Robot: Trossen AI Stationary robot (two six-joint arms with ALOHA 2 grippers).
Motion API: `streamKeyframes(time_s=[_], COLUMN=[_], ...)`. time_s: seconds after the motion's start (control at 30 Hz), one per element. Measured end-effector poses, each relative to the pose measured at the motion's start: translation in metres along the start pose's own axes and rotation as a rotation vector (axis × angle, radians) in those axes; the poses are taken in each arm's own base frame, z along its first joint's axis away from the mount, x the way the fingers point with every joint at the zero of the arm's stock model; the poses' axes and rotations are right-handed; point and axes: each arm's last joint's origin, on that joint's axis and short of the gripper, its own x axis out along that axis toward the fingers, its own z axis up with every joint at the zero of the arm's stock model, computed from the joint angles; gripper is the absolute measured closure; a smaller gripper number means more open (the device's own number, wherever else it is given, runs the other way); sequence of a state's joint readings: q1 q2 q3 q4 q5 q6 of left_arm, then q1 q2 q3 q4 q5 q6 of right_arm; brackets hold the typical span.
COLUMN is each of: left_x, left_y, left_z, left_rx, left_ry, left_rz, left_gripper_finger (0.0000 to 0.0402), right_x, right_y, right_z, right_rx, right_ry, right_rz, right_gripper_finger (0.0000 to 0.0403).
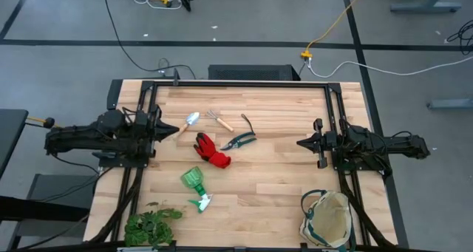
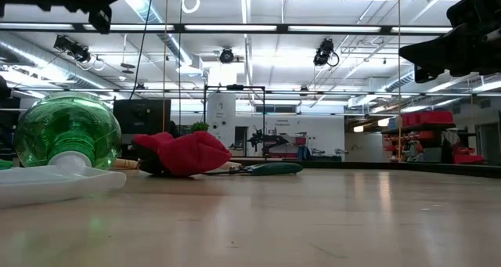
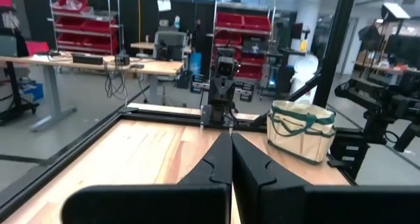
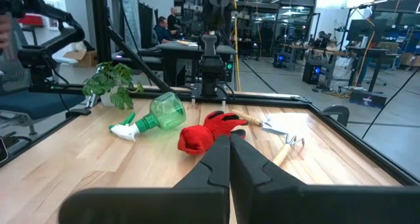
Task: Pick & Place Garden tools in Gardening bag
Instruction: Put the green spray into the gardening bag
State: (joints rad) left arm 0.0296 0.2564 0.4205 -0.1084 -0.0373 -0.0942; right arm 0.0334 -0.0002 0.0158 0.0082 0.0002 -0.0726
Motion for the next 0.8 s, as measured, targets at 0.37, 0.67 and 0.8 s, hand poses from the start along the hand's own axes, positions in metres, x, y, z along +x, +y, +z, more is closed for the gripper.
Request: streamKeyframes(time_s=[0.37, 0.67, 0.8], left_x=[0.018, 0.034, 0.04], left_y=[-0.007, -0.011, -0.012], left_z=[0.069, 0.109, 0.114], left_rx=[-0.048, 0.005, 0.016], left_ry=[0.119, 0.172, 0.183], left_rz=[0.022, 0.024, 0.023], left_gripper_finger=[0.0401, 0.0401, 0.0401], right_x=[0.0, 0.0, 0.0], right_y=[0.0, 0.0, 0.0], right_z=[0.0, 0.0, 0.0], right_rx=[0.0, 0.0, 0.0], right_ry=[0.0, 0.0, 0.0], right_rz=[0.0, 0.0, 0.001], right_gripper_finger=[0.0401, 0.0401, 0.0401])
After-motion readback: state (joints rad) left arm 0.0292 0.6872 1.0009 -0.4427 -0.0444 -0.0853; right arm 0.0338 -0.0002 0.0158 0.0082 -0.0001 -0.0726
